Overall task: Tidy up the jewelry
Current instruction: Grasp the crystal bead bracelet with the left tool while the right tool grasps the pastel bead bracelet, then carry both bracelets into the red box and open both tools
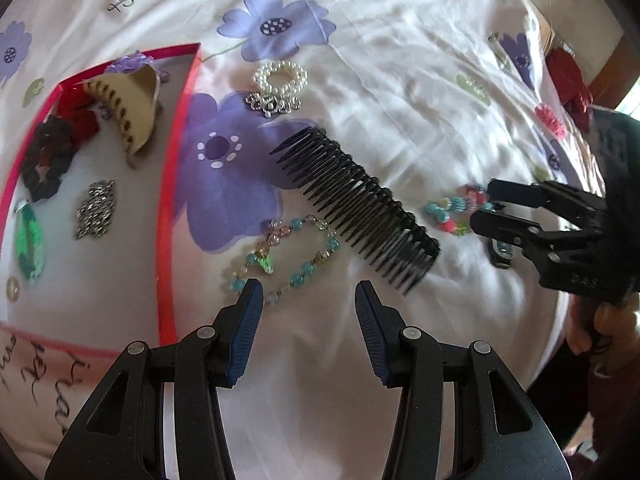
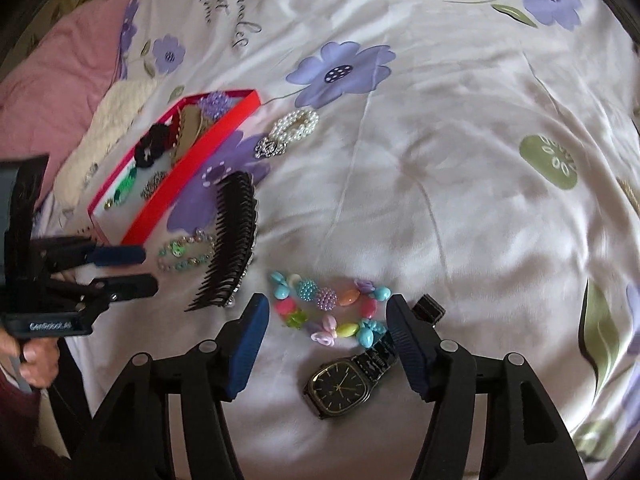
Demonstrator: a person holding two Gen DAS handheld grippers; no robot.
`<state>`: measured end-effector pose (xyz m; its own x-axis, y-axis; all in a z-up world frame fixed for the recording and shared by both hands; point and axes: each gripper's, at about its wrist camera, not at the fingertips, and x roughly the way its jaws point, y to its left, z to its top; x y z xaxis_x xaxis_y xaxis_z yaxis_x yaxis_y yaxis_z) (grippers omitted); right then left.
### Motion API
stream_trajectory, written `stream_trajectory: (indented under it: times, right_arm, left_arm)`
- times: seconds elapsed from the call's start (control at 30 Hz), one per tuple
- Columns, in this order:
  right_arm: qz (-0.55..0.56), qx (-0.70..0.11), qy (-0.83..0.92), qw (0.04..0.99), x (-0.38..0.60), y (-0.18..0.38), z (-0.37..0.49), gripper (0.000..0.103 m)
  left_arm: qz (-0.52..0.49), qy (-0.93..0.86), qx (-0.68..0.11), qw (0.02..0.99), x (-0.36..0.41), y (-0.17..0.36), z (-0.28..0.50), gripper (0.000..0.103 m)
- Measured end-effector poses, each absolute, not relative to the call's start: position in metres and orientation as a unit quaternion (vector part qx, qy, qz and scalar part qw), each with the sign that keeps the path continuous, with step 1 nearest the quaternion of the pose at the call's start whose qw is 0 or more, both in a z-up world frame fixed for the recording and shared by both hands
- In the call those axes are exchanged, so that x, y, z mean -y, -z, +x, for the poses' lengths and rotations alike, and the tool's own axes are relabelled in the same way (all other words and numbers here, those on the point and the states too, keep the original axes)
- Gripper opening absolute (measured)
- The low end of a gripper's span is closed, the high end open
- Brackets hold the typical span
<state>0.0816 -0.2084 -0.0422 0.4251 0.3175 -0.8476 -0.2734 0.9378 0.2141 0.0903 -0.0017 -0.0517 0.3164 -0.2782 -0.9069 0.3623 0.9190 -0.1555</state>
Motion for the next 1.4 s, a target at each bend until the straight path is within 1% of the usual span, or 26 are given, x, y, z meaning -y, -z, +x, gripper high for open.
stream_trajectory:
  times: [0.17, 0.2, 0.23, 0.27, 0.3, 0.33, 0.37, 0.4, 0.43, 0.47, 0.5, 0.53, 0.77, 0.9, 0.93, 0.97, 1.17, 1.4]
  right_arm:
    - [-0.002, -0.516, -0.178, 0.838, 0.202, 0.051, 0.087, 0.063]
    - [-0.008, -0.517, -0.178, 0.837, 0.200, 0.052, 0.087, 0.063]
    - [-0.013, -0.517, -0.178, 0.837, 0.198, 0.054, 0.087, 0.063]
    - [-0.018, -0.516, -0.177, 0.838, 0.196, 0.055, 0.086, 0.063]
    - [-0.022, -0.516, -0.176, 0.838, 0.195, 0.056, 0.087, 0.062]
    - [-0.026, -0.515, -0.174, 0.839, 0.194, 0.057, 0.087, 0.057]
    - [-0.033, -0.513, -0.170, 0.841, 0.193, 0.057, 0.086, 0.052]
    - [-0.040, -0.512, -0.164, 0.842, 0.193, 0.058, 0.086, 0.044]
    - [-0.043, -0.511, -0.157, 0.844, 0.195, 0.058, 0.086, 0.035]
    - [-0.041, -0.511, -0.154, 0.845, 0.196, 0.057, 0.087, 0.032]
    - [-0.030, -0.511, -0.151, 0.846, 0.201, 0.057, 0.088, 0.020]
    - [-0.017, -0.513, -0.150, 0.845, 0.205, 0.057, 0.089, 0.018]
    - [0.079, -0.497, -0.164, 0.848, 0.228, 0.041, 0.083, 0.015]
    - [0.109, -0.478, -0.174, 0.854, 0.230, 0.024, 0.076, 0.015]
    - [0.113, -0.475, -0.176, 0.855, 0.230, 0.022, 0.075, 0.009]
    - [0.118, -0.471, -0.179, 0.855, 0.229, 0.018, 0.074, 0.006]
    - [0.132, -0.453, -0.193, 0.860, 0.221, 0.000, 0.072, 0.006]
    - [0.129, -0.452, -0.182, 0.864, 0.226, -0.002, 0.070, 0.006]
  left_arm:
    - [0.047, 0.204, -0.566, 0.797, 0.010, 0.068, 0.100, 0.046]
    - [0.049, 0.205, -0.565, 0.798, 0.011, 0.070, 0.100, 0.043]
    - [0.050, 0.207, -0.563, 0.798, 0.012, 0.071, 0.099, 0.034]
    - [0.052, 0.212, -0.563, 0.797, 0.013, 0.073, 0.099, 0.029]
    - [0.052, 0.215, -0.563, 0.796, 0.014, 0.074, 0.099, 0.020]
    - [0.053, 0.219, -0.561, 0.796, 0.014, 0.074, 0.098, 0.013]
    - [0.053, 0.223, -0.560, 0.796, 0.015, 0.074, 0.098, 0.009]
    - [0.053, 0.226, -0.559, 0.796, 0.015, 0.074, 0.098, 0.007]
    - [0.054, 0.227, -0.558, 0.797, 0.016, 0.074, 0.097, 0.007]
    - [0.055, 0.227, -0.556, 0.798, 0.016, 0.074, 0.096, 0.007]
    - [0.054, 0.228, -0.554, 0.799, 0.014, 0.074, 0.095, 0.007]
    - [0.053, 0.228, -0.554, 0.799, 0.013, 0.073, 0.094, 0.007]
    - [0.010, 0.237, -0.532, 0.813, -0.004, 0.048, 0.083, 0.006]
    - [-0.016, 0.237, -0.517, 0.822, -0.014, 0.030, 0.079, 0.006]
    - [-0.019, 0.237, -0.513, 0.825, -0.016, 0.025, 0.077, 0.006]
    - [-0.022, 0.238, -0.507, 0.828, -0.019, 0.019, 0.074, 0.006]
    - [-0.037, 0.231, -0.480, 0.846, -0.030, -0.007, 0.068, 0.006]
    - [-0.059, 0.219, -0.464, 0.857, -0.046, -0.022, 0.059, 0.006]
